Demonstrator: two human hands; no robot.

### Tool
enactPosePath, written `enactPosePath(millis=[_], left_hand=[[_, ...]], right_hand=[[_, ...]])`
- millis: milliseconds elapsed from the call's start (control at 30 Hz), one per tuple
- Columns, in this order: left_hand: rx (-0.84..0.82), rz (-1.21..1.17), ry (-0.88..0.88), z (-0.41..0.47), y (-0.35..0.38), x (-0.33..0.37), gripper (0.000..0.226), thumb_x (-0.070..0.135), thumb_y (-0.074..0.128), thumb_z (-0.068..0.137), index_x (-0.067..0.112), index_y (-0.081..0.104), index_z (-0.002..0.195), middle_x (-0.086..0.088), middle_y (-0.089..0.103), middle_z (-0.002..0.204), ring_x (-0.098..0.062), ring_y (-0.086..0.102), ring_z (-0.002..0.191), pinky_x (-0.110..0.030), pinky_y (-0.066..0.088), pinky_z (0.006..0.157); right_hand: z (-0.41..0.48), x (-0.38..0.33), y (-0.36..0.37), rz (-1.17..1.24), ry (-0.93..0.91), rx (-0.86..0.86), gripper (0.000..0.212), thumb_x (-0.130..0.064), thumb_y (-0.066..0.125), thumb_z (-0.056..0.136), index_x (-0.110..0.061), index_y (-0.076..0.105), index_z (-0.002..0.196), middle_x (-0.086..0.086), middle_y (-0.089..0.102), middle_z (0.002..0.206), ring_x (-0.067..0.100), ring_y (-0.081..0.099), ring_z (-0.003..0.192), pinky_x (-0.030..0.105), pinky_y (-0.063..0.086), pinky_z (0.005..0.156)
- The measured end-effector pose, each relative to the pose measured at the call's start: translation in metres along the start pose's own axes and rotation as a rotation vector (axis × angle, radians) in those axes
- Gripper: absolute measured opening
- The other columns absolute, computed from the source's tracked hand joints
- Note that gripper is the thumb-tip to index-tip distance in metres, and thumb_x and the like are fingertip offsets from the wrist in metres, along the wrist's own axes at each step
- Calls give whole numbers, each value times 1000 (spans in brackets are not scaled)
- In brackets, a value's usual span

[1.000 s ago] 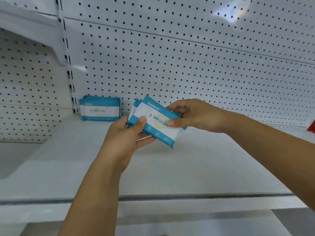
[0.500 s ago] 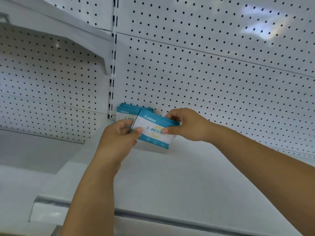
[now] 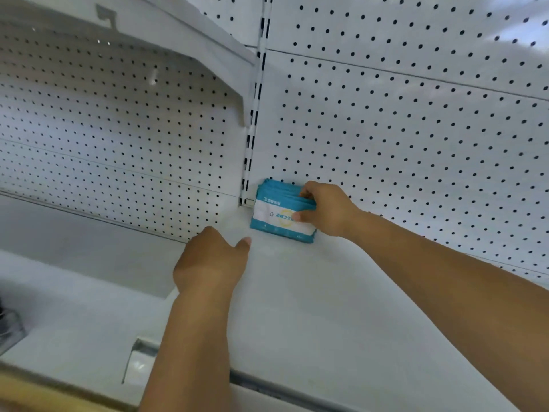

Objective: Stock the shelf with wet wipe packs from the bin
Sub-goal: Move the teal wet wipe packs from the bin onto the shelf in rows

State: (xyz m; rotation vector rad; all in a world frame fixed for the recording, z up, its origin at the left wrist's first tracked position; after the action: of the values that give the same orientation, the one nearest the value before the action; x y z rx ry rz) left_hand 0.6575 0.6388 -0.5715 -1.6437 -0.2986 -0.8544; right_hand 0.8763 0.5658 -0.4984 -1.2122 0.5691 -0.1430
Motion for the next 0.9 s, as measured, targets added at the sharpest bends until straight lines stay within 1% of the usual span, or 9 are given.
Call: enactPosePath(millis=[67, 133, 200, 333, 500, 633, 700, 833, 900], left_hand=[[-7, 43, 9, -1, 0, 1, 57, 58, 52, 94, 12, 52, 128, -5, 59, 128, -26, 56, 118, -30, 40, 77], [-9, 78, 8, 0, 0, 2, 57, 58, 51, 94, 14, 50, 130, -3, 58, 128, -25, 57, 118, -29, 37, 75], [-6, 83, 9, 0, 0, 3, 58, 57, 51, 95, 14, 48, 133, -3, 57, 131, -24, 56, 120, -29, 37, 76], [-10, 79, 19, -1, 0, 4, 62, 57, 51, 95, 14, 45, 138, -3, 54, 137, -24, 53, 125, -30, 36, 77], [1, 2, 34, -1, 0, 4, 65, 57, 56, 93, 13, 45, 140, -3, 53, 139, -24, 51, 128, -32, 39, 82], [86, -231, 97, 0, -12, 7, 72, 47, 68, 88, 13, 43, 147, -5, 51, 145, -24, 48, 132, -34, 43, 98], [112, -237, 137, -3, -14, 12, 71, 47, 68, 88, 16, 44, 147, -3, 51, 146, -24, 47, 134, -36, 41, 103], [143, -195, 178, -16, -12, 26, 70, 50, 66, 88, 16, 47, 145, -5, 53, 144, -24, 48, 132, -36, 42, 104], [128, -190, 211, -25, -5, 38, 67, 50, 66, 88, 15, 49, 143, -5, 55, 141, -23, 51, 128, -33, 43, 98]], right_hand=[[4, 3, 1, -83, 11, 33, 41, -34, 80, 83, -17, 60, 114, 3, 63, 114, 23, 57, 105, 41, 46, 95], [3, 2, 1, -159, -4, 66, 41, -40, 78, 84, -21, 60, 115, 0, 61, 110, 22, 51, 105, 40, 41, 96], [2, 0, 0, -215, -38, 116, 44, -42, 78, 83, -23, 61, 119, 0, 57, 113, 21, 45, 108, 37, 35, 92], [-3, -2, -3, -177, -81, 207, 60, -38, 83, 78, -22, 56, 130, 2, 50, 124, 22, 43, 119, 40, 37, 98], [-7, -3, -4, -246, -121, 178, 54, -44, 75, 84, -25, 59, 133, 1, 51, 125, 22, 43, 120, 38, 35, 100], [-22, 2, -10, -225, -125, 121, 61, -43, 72, 87, -22, 53, 141, -1, 50, 135, 20, 41, 127, 36, 31, 104], [-34, 8, -18, -212, -128, 105, 61, -41, 73, 88, -21, 53, 142, -2, 50, 140, 21, 41, 131, 36, 30, 107], [-63, 27, -37, -161, -102, 91, 61, -40, 72, 89, -21, 52, 143, -3, 51, 146, 18, 42, 136, 34, 32, 114], [-79, 40, -43, -138, -56, 70, 60, -42, 71, 90, -24, 51, 144, -7, 50, 146, 12, 41, 135, 23, 31, 110]])
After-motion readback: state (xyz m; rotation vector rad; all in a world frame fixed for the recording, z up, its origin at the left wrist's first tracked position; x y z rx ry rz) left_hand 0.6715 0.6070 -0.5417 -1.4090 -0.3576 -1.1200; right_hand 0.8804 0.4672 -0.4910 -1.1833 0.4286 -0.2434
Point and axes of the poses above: each hand's wrist, its own z-axis towards the middle knuckle, its own y-axis out of the palm, x = y × z, the point moved 8 cm from there along z, towards the middle knuckle
